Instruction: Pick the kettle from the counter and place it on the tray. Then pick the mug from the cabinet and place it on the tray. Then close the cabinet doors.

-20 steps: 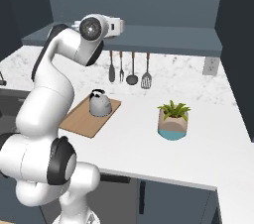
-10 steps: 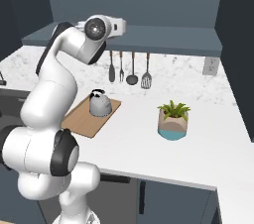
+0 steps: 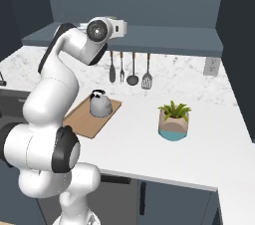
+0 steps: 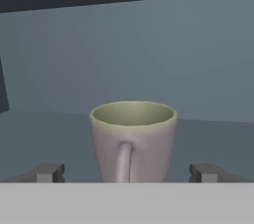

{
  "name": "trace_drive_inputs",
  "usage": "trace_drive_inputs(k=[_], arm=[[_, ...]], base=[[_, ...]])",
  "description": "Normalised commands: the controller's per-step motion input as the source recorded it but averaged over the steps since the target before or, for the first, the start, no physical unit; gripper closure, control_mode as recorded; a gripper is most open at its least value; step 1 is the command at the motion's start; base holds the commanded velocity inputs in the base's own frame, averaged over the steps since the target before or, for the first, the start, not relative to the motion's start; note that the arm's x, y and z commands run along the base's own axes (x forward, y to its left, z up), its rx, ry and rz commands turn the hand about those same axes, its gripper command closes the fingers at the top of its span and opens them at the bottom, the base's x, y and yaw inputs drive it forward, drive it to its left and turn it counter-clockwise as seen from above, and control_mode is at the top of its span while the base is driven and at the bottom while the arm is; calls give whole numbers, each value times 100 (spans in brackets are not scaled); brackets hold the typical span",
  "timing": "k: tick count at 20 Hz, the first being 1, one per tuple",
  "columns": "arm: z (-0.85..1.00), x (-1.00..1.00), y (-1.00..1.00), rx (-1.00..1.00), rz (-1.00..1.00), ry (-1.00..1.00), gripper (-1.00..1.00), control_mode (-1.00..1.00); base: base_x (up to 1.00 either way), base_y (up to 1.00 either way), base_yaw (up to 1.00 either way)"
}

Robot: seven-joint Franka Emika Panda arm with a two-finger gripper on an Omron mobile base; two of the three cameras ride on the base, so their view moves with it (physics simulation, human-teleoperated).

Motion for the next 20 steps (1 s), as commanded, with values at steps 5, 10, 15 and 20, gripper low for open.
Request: trace_drive_inputs(k=[5,10,15,20], arm=[[-2,4,1,0,0,0,-100,-100],[-1,1,1,0,0,0,100,-100],[-2,1,0,0,0,0,100,-100],[-4,1,0,0,0,0,100,-100]], base=[[0,0,0],[0,0,0],[0,0,0],[0,0,0]])
